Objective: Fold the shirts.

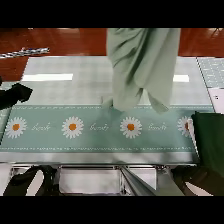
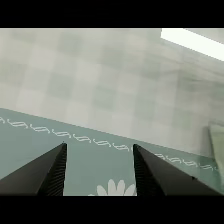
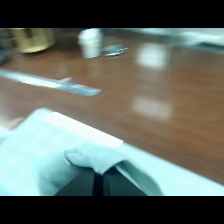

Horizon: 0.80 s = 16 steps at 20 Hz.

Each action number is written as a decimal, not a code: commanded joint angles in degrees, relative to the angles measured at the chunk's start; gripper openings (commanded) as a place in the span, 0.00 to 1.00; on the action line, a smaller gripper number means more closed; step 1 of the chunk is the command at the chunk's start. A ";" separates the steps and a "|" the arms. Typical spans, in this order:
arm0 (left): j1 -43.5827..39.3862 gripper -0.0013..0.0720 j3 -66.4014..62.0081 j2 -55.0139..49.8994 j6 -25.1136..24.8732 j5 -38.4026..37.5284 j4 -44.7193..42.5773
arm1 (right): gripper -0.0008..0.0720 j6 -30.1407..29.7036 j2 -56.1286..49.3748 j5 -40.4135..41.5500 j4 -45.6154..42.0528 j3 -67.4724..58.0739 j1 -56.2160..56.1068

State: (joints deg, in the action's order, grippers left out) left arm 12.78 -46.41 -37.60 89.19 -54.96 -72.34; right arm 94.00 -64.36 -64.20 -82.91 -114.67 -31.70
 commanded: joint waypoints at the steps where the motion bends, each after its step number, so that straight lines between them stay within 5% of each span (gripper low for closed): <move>1: -1.36 0.71 0.02 0.04 0.04 0.33 1.49 | 0.04 1.33 -0.13 -1.55 5.07 -0.24 -5.25; 5: -6.03 0.71 0.02 0.02 0.02 -0.74 1.46 | 0.04 4.37 -1.14 -11.74 5.62 2.84 -6.73; 8: -8.72 0.71 0.02 0.00 -0.24 -2.80 1.42 | 0.04 4.50 -1.11 -14.29 5.22 16.26 -6.73; 11: -11.17 0.71 0.02 -0.70 -1.66 -6.36 1.46 | 0.04 5.99 -1.14 -13.49 -1.46 34.97 -6.71; 16: -13.31 0.71 0.04 -2.47 0.37 -5.53 3.08 | 0.05 14.49 -1.73 -1.01 -4.44 59.87 -6.56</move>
State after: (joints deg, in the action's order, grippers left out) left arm 0.64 -46.39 -39.13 88.14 -60.10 -70.63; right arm 103.42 -65.67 -71.24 -84.51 -67.33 -38.30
